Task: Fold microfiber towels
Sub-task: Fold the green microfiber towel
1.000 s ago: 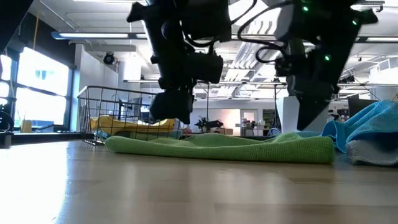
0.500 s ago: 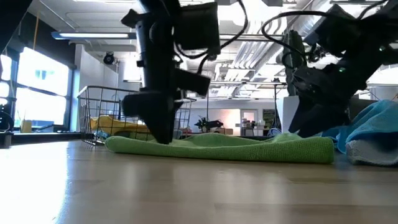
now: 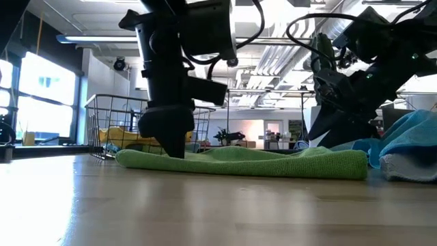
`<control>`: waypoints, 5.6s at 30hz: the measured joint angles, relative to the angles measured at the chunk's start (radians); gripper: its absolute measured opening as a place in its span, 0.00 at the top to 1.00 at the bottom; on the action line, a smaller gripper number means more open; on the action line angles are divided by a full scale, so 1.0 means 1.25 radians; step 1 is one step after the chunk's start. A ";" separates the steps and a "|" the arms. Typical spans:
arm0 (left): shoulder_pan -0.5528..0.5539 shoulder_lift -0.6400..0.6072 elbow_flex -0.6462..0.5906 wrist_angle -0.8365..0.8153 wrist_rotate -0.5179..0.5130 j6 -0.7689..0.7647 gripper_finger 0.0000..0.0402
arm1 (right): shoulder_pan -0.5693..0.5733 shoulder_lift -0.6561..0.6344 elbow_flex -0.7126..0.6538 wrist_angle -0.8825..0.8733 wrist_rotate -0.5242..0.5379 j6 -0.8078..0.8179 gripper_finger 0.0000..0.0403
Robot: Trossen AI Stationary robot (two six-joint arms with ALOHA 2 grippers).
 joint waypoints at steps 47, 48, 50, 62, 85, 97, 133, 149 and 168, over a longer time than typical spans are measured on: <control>-0.062 0.008 -0.005 -0.009 -0.088 -0.235 0.99 | 0.001 0.089 0.042 0.020 -0.083 -0.094 0.85; -0.061 0.009 -0.005 -0.010 -0.101 -0.214 0.99 | 0.001 0.089 0.057 0.010 -0.086 -0.116 0.81; -0.059 0.009 -0.005 -0.009 -0.120 -0.170 0.99 | 0.001 0.089 0.093 -0.036 -0.096 -0.173 0.73; -0.054 0.006 -0.003 -0.009 -0.092 0.032 0.81 | 0.049 0.088 0.419 -0.704 -0.007 -0.411 0.54; -0.160 0.023 0.075 0.484 0.055 0.181 0.68 | 0.217 0.200 0.202 -0.202 0.036 -0.663 0.55; -0.192 0.026 0.075 0.328 0.050 0.044 0.68 | 0.245 0.351 0.235 0.132 -0.042 -0.442 0.55; -0.187 0.128 0.077 0.513 0.052 0.151 0.48 | 0.305 0.351 0.457 -0.494 0.001 -0.460 0.55; -0.211 0.109 0.077 0.411 -0.052 -0.008 0.95 | 0.370 0.351 0.456 -0.402 0.062 -0.545 0.55; -0.229 -0.007 0.080 0.342 -0.174 -0.078 1.00 | 0.419 0.430 0.456 -0.079 0.271 -0.715 0.55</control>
